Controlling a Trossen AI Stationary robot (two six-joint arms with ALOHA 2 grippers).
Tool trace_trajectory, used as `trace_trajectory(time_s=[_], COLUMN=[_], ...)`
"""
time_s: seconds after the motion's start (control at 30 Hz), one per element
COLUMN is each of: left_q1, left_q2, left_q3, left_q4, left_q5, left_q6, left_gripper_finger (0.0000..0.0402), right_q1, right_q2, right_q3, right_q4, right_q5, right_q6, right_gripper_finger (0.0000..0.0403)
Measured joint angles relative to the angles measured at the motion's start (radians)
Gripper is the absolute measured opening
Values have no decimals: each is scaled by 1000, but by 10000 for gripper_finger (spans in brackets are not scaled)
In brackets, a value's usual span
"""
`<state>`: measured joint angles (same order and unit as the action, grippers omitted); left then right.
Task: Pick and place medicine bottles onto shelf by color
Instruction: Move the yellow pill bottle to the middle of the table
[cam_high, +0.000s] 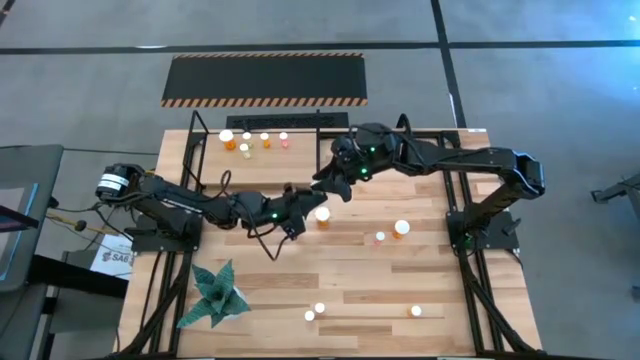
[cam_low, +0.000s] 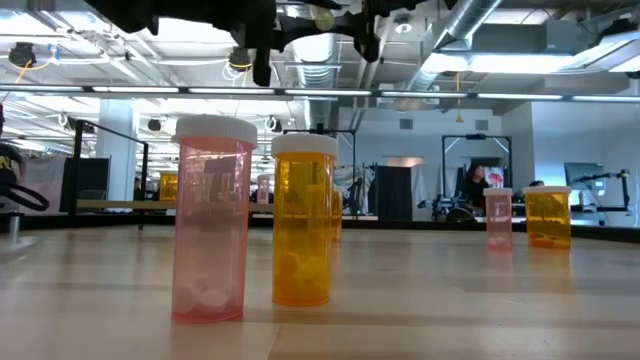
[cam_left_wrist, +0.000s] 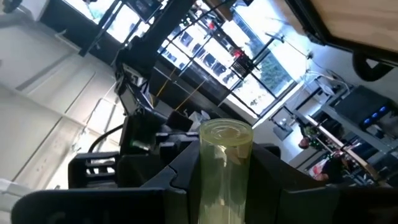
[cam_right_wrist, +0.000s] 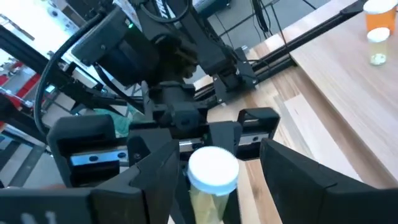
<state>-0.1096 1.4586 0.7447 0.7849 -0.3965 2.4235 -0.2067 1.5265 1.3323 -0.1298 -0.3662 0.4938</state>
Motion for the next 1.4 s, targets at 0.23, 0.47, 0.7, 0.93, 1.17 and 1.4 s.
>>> trace_trajectory(time_s=[0.23,0.47,0.7,0.93,1.17,1.4], left_q1=[6,6,6,6,6,7], left_q2=[0,0,0,0,0,0], left_q3=[27,33,33,33,33,33], left_q4=[-8,-8,-5,-4,-5,-3], left_q5=[26,37,38,38,39,60], left_q6=[1,12,18,-17,-101,-237], left_gripper_finger=[75,75,75,76,101,125], right_q1=[32,51,54,54,54,43], right_q2=[0,0,0,0,0,0], right_q3=[0,0,0,0,-1,-1], right_q4=[22,49,52,52,52,53], right_q5=[1,4,6,9,9,1], right_q6=[1,2,3,6,6,5], right_gripper_finger=[245,223,179,128,127,128])
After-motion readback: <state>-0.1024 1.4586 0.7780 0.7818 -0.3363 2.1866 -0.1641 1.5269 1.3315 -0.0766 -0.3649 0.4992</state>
